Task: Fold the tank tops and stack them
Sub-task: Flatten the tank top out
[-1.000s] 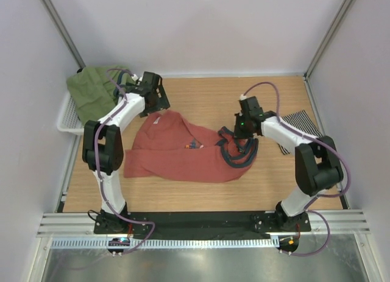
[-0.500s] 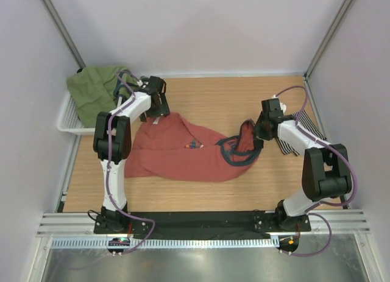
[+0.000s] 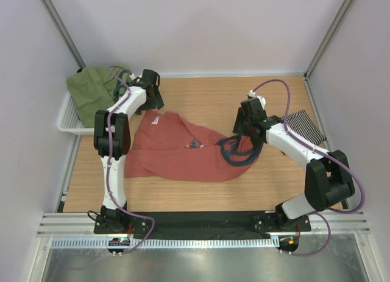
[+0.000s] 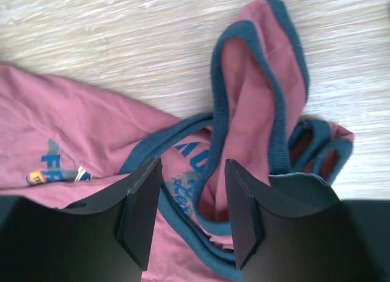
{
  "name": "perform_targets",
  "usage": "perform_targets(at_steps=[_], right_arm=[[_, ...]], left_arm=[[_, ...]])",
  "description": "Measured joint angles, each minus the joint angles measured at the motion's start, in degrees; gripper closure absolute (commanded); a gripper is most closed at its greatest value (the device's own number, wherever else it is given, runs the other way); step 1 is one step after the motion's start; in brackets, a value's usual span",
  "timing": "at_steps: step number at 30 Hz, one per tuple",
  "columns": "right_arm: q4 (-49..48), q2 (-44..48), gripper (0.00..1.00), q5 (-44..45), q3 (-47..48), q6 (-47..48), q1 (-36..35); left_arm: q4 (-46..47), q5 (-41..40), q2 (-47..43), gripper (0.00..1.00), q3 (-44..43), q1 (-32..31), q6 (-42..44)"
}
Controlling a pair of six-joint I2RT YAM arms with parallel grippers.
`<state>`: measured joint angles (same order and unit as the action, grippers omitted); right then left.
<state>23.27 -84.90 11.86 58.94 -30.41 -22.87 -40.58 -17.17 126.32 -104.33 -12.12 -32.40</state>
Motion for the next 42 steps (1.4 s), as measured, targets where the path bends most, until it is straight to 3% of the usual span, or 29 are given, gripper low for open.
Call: perform_targets(at_steps=[12,15,16,19,25,30,32,33,34,36,42], right_arm=[[-1.14,-2.99,0.52,-5.25,0.07,1.6,-3.93],[-1.4,-2.99,0.53,-6.16,0.07,1.68,-3.96],[-1.49,-2.99,0.52,-6.38,0.07,1.73,-4.02],[-1.79,-3.78,0.44,-6.91,0.07,2.23,-4.55],[-0.72,-10.8,0.38,-7.1,1.86,3.3,-6.91],[-0.26,-16.9,0.44,-6.01,4.7,2.89,-7.39],[-0.04,-19.02,0.6,-5.35,6.45,2.71,-7.39],[-0.02,-19.91,0.83,-5.11,7.41,2.4,-7.39],[0.07,-20.7,0.9,-4.92,8.44,2.29,-7.39],[0.24,-21.68,0.97,-4.37,10.19,1.62,-7.39],[1.03,-21.51,0.99,-2.51,13.09,0.98,-6.75]], left_arm=[[-1.64,-1.27,8.68,0.41,-9.03,0.02,-0.31],[-2.23,-2.64,8.96,0.62,-9.11,0.02,-0.48],[-2.34,-2.84,9.03,0.79,-9.11,0.04,-0.37],[-2.99,-4.22,9.07,0.99,-9.16,0.02,-0.35],[-2.49,-6.29,7.43,1.0,-6.43,0.02,-0.13],[-2.4,-6.93,3.08,1.0,-3.1,0.04,-0.13],[-2.12,-7.19,1.05,1.0,-2.08,0.04,-0.13],[-1.7,-7.26,-0.13,1.0,-1.29,0.02,-0.15],[-1.46,-7.28,-1.29,1.0,-0.55,0.02,-0.17],[-0.76,-7.26,-3.39,1.0,0.94,0.04,-0.17],[0.5,-7.3,-8.68,1.0,4.28,0.02,-0.59]])
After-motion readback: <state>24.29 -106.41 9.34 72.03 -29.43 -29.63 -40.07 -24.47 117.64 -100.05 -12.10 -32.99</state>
